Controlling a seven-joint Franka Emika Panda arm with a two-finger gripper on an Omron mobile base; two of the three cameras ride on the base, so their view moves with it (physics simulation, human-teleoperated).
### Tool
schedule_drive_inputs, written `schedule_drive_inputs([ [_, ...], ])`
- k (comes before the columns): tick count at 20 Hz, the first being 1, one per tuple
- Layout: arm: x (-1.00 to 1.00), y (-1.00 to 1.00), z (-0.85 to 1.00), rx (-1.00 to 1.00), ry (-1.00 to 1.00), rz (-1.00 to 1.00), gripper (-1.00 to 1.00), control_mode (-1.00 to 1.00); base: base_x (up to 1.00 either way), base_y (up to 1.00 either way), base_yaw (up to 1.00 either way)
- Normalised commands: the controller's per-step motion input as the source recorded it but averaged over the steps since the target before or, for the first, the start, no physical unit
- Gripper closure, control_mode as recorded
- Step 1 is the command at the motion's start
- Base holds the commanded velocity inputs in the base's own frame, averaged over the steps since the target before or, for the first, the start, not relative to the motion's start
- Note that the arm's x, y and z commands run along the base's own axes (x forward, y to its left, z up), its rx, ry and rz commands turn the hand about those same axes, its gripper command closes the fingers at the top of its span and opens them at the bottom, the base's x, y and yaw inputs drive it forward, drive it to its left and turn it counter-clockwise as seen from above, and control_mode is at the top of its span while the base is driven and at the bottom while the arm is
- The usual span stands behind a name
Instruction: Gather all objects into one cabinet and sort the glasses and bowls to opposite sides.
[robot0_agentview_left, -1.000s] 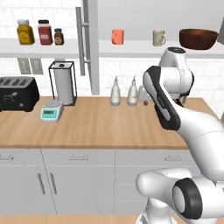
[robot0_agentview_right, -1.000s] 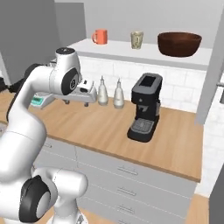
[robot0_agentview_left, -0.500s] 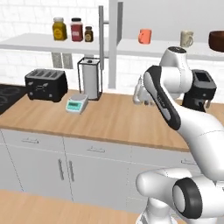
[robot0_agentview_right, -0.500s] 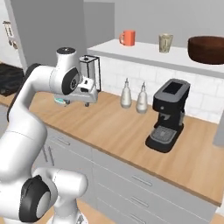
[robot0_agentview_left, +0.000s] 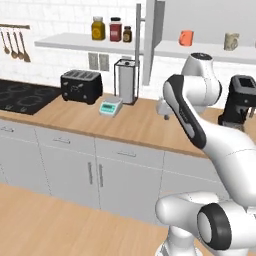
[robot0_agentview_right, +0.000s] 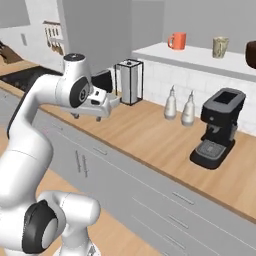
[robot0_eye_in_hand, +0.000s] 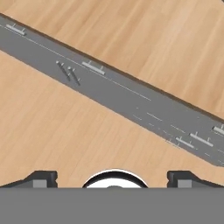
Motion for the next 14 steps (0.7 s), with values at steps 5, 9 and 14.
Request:
schedule_drive_inputs([
  [5, 0.0, 0.0, 0.0, 0.0, 0.0, 0.0, -1.0, 1.0, -0.16, 0.0, 0.39],
  [9, 0.0, 0.0, 0.0, 0.0, 0.0, 0.0, -1.0, 1.0, -0.22, 0.02, 0.34],
  [14, 0.0, 0.0, 0.0, 0.0, 0.0, 0.0, -1.0, 1.0, -0.17, 0.06, 0.33],
])
